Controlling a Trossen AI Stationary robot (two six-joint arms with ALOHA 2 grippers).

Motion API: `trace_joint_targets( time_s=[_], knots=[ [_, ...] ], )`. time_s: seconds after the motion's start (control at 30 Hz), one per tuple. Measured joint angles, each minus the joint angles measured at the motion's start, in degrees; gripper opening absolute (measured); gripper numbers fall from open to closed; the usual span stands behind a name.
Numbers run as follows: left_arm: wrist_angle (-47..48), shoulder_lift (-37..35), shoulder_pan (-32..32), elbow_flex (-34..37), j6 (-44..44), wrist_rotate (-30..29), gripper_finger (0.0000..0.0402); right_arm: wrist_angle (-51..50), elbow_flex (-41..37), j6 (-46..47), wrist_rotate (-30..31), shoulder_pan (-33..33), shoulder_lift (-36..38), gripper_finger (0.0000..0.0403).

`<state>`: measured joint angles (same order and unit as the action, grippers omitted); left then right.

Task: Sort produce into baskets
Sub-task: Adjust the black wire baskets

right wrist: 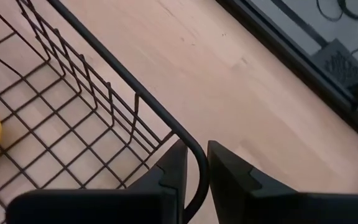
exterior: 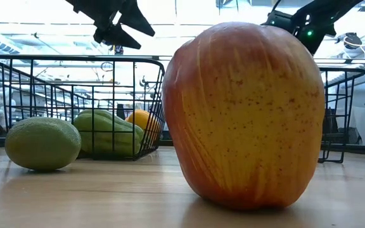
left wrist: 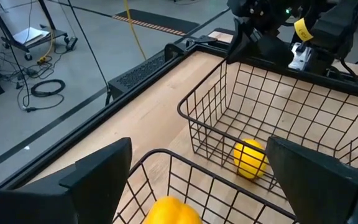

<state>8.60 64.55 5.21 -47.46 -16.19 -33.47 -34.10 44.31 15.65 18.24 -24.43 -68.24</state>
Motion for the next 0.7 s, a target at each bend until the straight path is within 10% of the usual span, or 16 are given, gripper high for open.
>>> trace_joint_targets(
  time_s=[0.3,0.7],
  knots=[
    [1.45,0.00,0.00,0.00,-0.30,-0.04,0.0377,-2.94,-0.02,5.19,0.62,0.02,2.56,0.0073],
    [19.37,-1.53,0.60,-5.81,-5.98,-0.28,0.0377,-0.59,-0.04,3.15,2.44,0.87,10.78,0.0248]
  ],
)
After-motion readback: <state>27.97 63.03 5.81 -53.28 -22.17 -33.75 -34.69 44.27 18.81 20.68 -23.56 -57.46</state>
